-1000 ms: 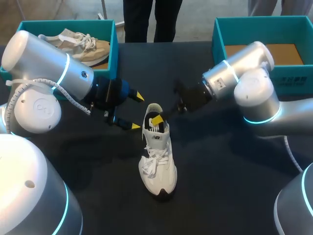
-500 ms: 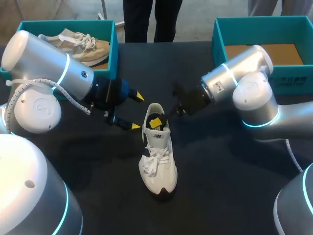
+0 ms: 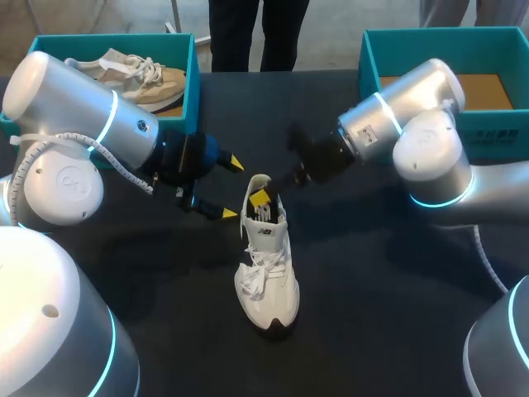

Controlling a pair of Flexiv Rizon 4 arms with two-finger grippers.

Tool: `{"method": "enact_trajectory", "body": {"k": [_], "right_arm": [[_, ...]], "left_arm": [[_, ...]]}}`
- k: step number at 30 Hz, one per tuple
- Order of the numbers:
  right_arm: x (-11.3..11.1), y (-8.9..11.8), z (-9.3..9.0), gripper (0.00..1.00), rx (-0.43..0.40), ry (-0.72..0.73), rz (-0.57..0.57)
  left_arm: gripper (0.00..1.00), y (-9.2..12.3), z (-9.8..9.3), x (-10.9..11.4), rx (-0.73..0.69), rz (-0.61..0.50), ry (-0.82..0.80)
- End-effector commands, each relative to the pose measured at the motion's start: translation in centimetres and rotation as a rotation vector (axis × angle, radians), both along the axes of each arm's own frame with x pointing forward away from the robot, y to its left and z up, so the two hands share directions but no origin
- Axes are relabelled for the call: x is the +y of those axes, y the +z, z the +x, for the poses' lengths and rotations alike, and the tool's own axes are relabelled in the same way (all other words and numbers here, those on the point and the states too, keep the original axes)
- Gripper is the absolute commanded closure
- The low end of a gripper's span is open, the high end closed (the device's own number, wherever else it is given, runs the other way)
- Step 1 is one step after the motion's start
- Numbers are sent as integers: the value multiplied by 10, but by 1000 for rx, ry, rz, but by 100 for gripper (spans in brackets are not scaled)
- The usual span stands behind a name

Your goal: Take the shoe out of the shoebox, open the shoe tongue, remove and reinsert the insole, then place the shoe into the shoebox

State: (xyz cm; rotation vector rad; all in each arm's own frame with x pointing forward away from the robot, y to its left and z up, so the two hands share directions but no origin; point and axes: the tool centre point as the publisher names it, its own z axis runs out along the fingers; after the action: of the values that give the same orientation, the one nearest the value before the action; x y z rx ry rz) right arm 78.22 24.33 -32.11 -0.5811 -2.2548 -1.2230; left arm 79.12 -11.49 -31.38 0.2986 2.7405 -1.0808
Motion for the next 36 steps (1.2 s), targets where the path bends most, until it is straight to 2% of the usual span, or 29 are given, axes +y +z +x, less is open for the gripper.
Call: {"method": "enact_trajectory", "body": {"k": [1,10,16,19,24,30,36], "right_arm": [[0,14,1,59,-19,2,-17],[2,31,16,56,-87,11,-10],[-3,42,20,57,-143,-57,30],[-10,43,17,62,-158,-115,55],[-16,48,17,100,-164,-152,42],[-24,52,18,100,-161,-206,14],[-30,50,17,100,-120,-268,-57]], "left_arm": [[0,0,-1,0,0,5,1],[0,0,-1,0,0,5,1],[0,0,-1,0,0,5,1],[0,0,-1,0,0,5,1],[0,0,-1,0,0,5,1],[0,0,-1,0,0,5,1],[0,0,-1,0,0,5,1]]}}
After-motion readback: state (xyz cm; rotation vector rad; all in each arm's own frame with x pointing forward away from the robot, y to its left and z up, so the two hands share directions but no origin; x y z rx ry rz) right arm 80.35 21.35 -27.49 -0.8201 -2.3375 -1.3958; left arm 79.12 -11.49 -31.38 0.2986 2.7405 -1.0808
